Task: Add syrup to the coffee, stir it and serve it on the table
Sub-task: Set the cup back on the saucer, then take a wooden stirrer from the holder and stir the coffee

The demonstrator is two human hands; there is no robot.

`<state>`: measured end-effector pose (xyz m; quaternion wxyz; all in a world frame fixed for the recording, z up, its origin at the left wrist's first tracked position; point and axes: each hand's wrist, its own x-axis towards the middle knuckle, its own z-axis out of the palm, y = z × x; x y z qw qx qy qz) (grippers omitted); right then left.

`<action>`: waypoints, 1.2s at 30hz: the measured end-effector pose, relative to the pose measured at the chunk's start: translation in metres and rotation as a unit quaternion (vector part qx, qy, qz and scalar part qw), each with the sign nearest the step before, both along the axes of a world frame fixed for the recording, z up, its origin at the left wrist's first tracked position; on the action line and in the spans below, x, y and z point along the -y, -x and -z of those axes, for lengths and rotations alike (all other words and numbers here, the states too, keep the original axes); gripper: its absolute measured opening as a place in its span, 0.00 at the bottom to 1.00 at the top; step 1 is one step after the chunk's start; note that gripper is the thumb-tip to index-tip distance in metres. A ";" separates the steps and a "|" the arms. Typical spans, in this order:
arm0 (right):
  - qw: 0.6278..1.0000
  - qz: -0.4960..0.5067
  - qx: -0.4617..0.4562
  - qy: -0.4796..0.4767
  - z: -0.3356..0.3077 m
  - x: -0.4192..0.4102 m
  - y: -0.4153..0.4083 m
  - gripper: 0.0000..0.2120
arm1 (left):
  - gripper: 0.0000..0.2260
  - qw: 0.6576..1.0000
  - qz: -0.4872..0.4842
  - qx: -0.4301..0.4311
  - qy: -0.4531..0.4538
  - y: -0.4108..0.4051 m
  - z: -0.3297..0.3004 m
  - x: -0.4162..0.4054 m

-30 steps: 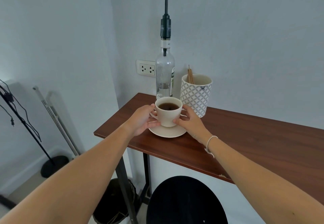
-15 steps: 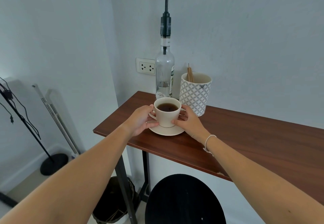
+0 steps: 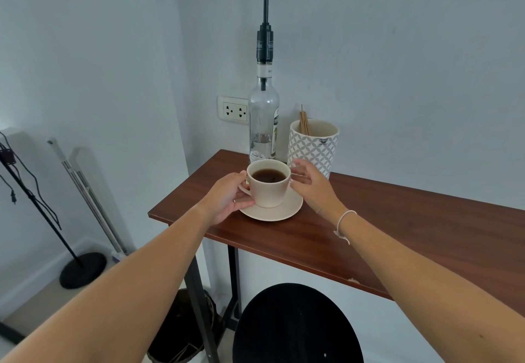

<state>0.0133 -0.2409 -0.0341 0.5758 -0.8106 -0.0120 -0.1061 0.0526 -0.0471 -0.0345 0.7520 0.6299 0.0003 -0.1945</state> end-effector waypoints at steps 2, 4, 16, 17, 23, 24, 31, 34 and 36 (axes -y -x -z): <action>0.998 0.031 0.046 0.013 -0.012 0.003 0.000 0.19 | 0.08 1.000 0.000 0.007 0.003 0.000 0.001 0.000; 0.993 0.063 0.098 0.034 -0.024 0.008 -0.002 0.15 | 0.08 1.000 -0.004 0.010 0.007 0.001 0.002 0.000; 0.965 0.166 0.158 0.127 -0.088 0.036 -0.041 0.08 | 0.10 0.999 -0.032 0.000 0.033 0.008 0.001 0.004; 0.964 0.165 0.151 0.142 -0.090 0.037 -0.045 0.09 | 0.09 0.999 -0.033 0.001 0.032 0.008 0.001 0.004; 0.957 0.158 0.105 0.218 -0.092 0.037 -0.069 0.11 | 0.06 0.998 -0.045 0.009 0.031 0.010 0.002 0.005; 0.957 0.155 0.089 0.228 -0.092 0.037 -0.073 0.11 | 0.05 0.998 -0.047 0.008 0.031 0.011 0.002 0.005; 0.930 0.146 -0.019 0.336 -0.092 0.040 -0.105 0.16 | 0.04 0.998 -0.058 -0.001 0.032 0.013 0.001 0.007; 0.923 0.154 -0.042 0.350 -0.091 0.040 -0.114 0.18 | 0.04 0.998 -0.059 0.002 0.031 0.013 0.002 0.007; 0.921 0.156 -0.053 0.354 -0.092 0.040 -0.117 0.18 | 0.03 0.998 -0.058 -0.003 0.032 0.013 0.002 0.007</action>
